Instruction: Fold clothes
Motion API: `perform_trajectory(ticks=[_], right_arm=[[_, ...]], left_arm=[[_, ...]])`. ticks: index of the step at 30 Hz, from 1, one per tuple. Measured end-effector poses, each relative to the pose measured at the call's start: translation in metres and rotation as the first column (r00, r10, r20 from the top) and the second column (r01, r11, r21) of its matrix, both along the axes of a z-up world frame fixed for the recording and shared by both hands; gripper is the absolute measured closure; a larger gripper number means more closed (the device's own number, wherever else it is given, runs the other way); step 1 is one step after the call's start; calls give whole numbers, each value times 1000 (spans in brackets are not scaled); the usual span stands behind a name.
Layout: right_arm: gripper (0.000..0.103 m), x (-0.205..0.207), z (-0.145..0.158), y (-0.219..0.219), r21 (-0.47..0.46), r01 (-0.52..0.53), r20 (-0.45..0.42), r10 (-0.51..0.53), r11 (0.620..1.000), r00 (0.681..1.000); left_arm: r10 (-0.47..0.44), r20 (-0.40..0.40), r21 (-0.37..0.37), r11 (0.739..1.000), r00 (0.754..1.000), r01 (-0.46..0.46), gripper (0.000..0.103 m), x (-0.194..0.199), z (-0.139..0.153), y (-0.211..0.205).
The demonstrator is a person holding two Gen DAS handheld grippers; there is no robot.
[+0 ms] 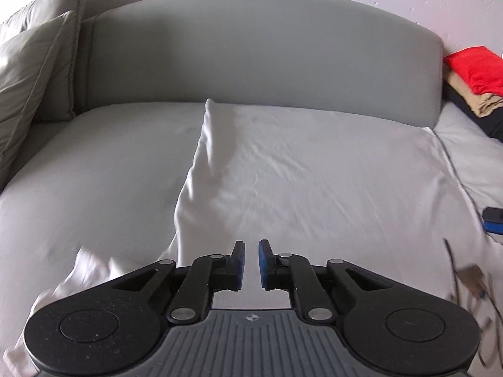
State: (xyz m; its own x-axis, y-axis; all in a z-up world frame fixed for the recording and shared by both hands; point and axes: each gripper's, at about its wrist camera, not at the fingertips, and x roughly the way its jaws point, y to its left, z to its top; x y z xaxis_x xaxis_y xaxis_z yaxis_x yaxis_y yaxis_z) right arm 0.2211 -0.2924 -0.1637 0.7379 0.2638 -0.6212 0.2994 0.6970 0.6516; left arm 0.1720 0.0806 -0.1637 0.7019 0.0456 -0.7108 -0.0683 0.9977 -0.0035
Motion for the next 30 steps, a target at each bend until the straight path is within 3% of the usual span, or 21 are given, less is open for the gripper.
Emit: perform_trajectory(ticks=[6, 8, 11, 13, 14, 15, 18, 21, 23, 24, 26, 27, 29, 30], right_arm=[[85, 50, -36, 20, 26, -92, -6, 92, 995, 996], [103, 62, -46, 25, 21, -119, -11, 119, 993, 993], [103, 42, -37, -1, -107, 47, -38, -51, 993, 998], [103, 28, -31, -17, -231, 127, -56, -144, 965, 988], [103, 25, -32, -23, -327, 137, -91, -175, 935, 980], [103, 24, -36, -28, -367, 116, -121, -171, 923, 978], [103, 26, -27, -22, -401, 62, -165, -139, 914, 976], [97, 13, -5, -10, -392, 62, -125, -120, 918, 985], [93, 0, 0, -1, -313, 10, -97, -43, 950, 994], [93, -2, -1, 3, -277, -31, -100, 3, 960, 995], [94, -8, -12, 8, -291, -57, -144, 15, 955, 989], [94, -11, -17, 11, -303, -68, -166, 18, 950, 986], [103, -19, -16, 14, -500, -51, -236, -80, 865, 968], [103, -25, -15, 11, -501, -53, -246, -84, 864, 966]], left_arm=[[42, -39, 70, 997, 998, -39, 93, 32, -27, 4], [115, -68, 118, 987, 991, -106, 93, 35, -33, 11], [183, -74, 115, 978, 980, -174, 92, 31, -34, 30], [193, -81, 128, 975, 978, -182, 91, 30, -33, 35], [196, -85, 136, 974, 977, -183, 91, 30, -33, 34], [199, -88, 150, 971, 976, -184, 91, 29, -33, 31], [189, -102, 205, 965, 977, -165, 93, 30, -30, 21], [121, -107, 120, 987, 987, -108, 93, 14, -17, 16], [51, -99, 56, 997, 994, -46, 91, -4, -12, 10], [27, -108, 64, 998, 994, -20, 88, -10, -14, 4], [11, -118, 118, 993, 993, 3, 88, -22, -19, -7], [21, -122, 154, 988, 992, -2, 87, -27, -19, -10], [62, -149, 201, 979, 987, -31, 87, -34, -16, -9], [85, -165, 222, 974, 983, -47, 87, -37, -14, -7]])
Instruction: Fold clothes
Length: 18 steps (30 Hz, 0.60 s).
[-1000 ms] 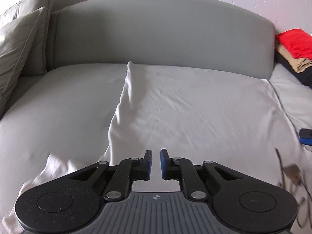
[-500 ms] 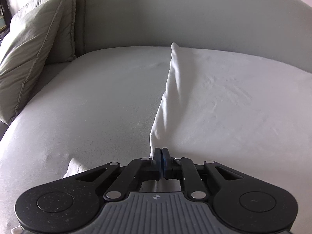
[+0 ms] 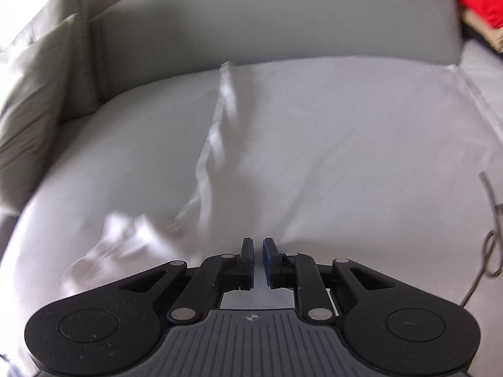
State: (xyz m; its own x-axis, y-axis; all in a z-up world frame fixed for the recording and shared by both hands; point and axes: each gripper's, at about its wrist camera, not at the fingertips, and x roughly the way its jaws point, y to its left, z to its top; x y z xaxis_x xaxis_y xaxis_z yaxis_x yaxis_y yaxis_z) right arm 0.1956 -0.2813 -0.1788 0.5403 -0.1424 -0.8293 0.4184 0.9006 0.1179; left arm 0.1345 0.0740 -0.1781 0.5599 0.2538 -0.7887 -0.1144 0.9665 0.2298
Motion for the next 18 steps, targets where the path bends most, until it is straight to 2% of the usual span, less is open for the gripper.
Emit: perform_trajectory(ticks=[2, 3, 5, 7, 9, 13, 14, 15, 17, 18], right_arm=[[100, -16, 12, -9, 99, 24, 4, -24, 995, 1000], [99, -27, 22, -10, 119, 27, 20, -30, 993, 999], [91, -53, 43, -5, 142, -9, 67, -1, 990, 998], [86, -78, 62, 1, 171, -52, 111, 33, 984, 993], [86, -105, 76, 8, 199, -94, 145, 66, 975, 987], [80, -136, 90, 25, 215, -175, 188, 135, 961, 973], [77, -143, 92, 29, 211, -191, 195, 151, 959, 969], [74, -150, 94, 34, 207, -207, 203, 165, 956, 965], [65, -164, 92, 41, 199, -217, 209, 175, 955, 962], [63, -170, 89, 45, 197, -222, 209, 180, 955, 961]], left_arm=[[14, -21, 1, 1000, 1000, -14, 88, -14, 7, 9], [13, -16, -20, 1000, 1000, -13, 88, -23, 12, 13], [-7, 11, -75, 997, 1000, 8, 87, -47, 27, 19], [-42, 53, -96, 994, 998, 47, 87, -72, 41, 18], [-72, 97, -112, 990, 993, 83, 87, -98, 55, 12], [-125, 167, -176, 972, 978, 154, 85, -136, 75, -2], [-133, 180, -186, 968, 975, 167, 80, -145, 78, -4], [-135, 185, -196, 966, 973, 171, 73, -153, 78, -6], [-122, 175, -217, 963, 977, 159, 72, -162, 76, -10], [-112, 162, -227, 963, 981, 147, 72, -165, 72, -11]])
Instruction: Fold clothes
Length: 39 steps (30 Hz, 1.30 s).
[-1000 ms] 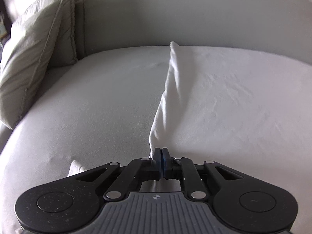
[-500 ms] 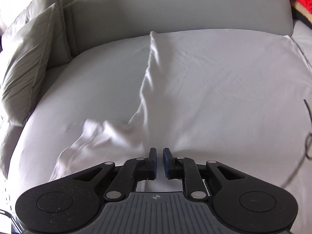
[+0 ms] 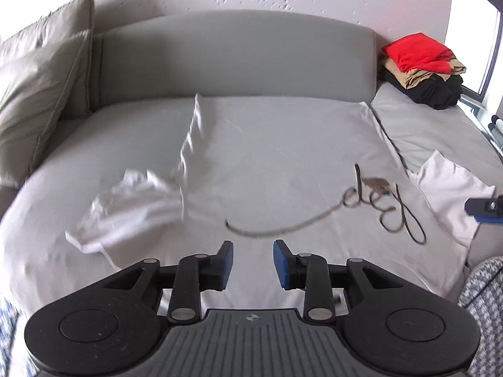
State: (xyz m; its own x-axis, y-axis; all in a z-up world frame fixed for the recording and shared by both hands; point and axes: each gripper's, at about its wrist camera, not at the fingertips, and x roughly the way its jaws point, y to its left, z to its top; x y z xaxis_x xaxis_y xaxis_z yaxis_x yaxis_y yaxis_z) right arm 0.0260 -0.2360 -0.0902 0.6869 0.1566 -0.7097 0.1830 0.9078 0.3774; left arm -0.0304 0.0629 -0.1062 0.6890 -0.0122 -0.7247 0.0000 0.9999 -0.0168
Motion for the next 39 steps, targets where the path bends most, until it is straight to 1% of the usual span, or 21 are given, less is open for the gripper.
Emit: perform_trajectory(ticks=[3, 5, 6, 8, 10, 15, 18, 21, 24, 26, 27, 30, 33, 35, 36, 38, 39], right_arm=[[63, -12, -11, 13, -6, -22, -24, 21, 1000, 999], [65, -18, -14, 21, -7, -46, -17, 46, 999, 999], [68, -19, -16, 25, -25, -58, -12, 58, 998, 998], [82, -21, -17, 31, -53, -79, -9, 79, 995, 997], [83, -22, -19, 32, -62, -81, -24, 80, 995, 997], [83, -20, -28, 27, -111, -46, -107, 34, 993, 994], [83, -15, -29, 25, -132, -38, -116, 23, 990, 993], [83, -5, -26, 29, -131, -66, -106, 53, 989, 993], [83, 4, -24, 38, -114, -104, -99, 93, 988, 991], [83, 9, -28, 46, -114, -129, -99, 118, 985, 988], [83, 11, -32, 49, -117, -141, -104, 129, 983, 986], [83, 10, -50, 55, -101, -160, -179, 140, 982, 974], [83, -4, -46, 57, -97, -195, -201, 172, 976, 964], [83, -11, -43, 55, -63, -209, -249, 188, 976, 950], [83, -13, -40, 52, -35, -194, -263, 178, 980, 948], [83, -17, -28, 41, 26, -143, -227, 145, 989, 963], [83, -17, -19, 35, 46, -114, -184, 120, 992, 976]], left_arm=[[22, -60, -17, 1000, 998, -23, 72, -2, -13, -3], [26, -71, -26, 999, 997, -28, 72, -3, -17, -7], [27, -75, -27, 999, 997, -29, 72, -4, -19, -8], [28, -81, -29, 999, 996, -30, 70, -5, -20, -10], [25, -85, -31, 999, 996, -27, 67, -7, -19, -12], [12, -101, -7, 1000, 995, -13, 65, -11, -23, -18], [7, -107, 23, 1000, 994, -5, 64, -6, -24, -22], [10, -108, 48, 999, 994, -5, 61, 5, -24, -24], [17, -126, 65, 998, 992, -9, 61, 16, -31, -26], [15, -163, 51, 999, 986, -7, 61, 18, -38, -26], [8, -164, 48, 999, 986, 0, 60, 16, -41, -27], [-23, -164, 73, 997, 986, 35, 60, 5, -45, -32], [-53, -188, 58, 996, 981, 65, 61, -7, -45, -36], [-75, -216, 40, 996, 973, 85, 64, -15, -44, -39], [-86, -225, 34, 995, 971, 96, 65, -18, -43, -41], [-107, -190, 46, 992, 976, 117, 65, -23, -33, -47], [-113, -168, 41, 992, 979, 122, 64, -23, -26, -49]])
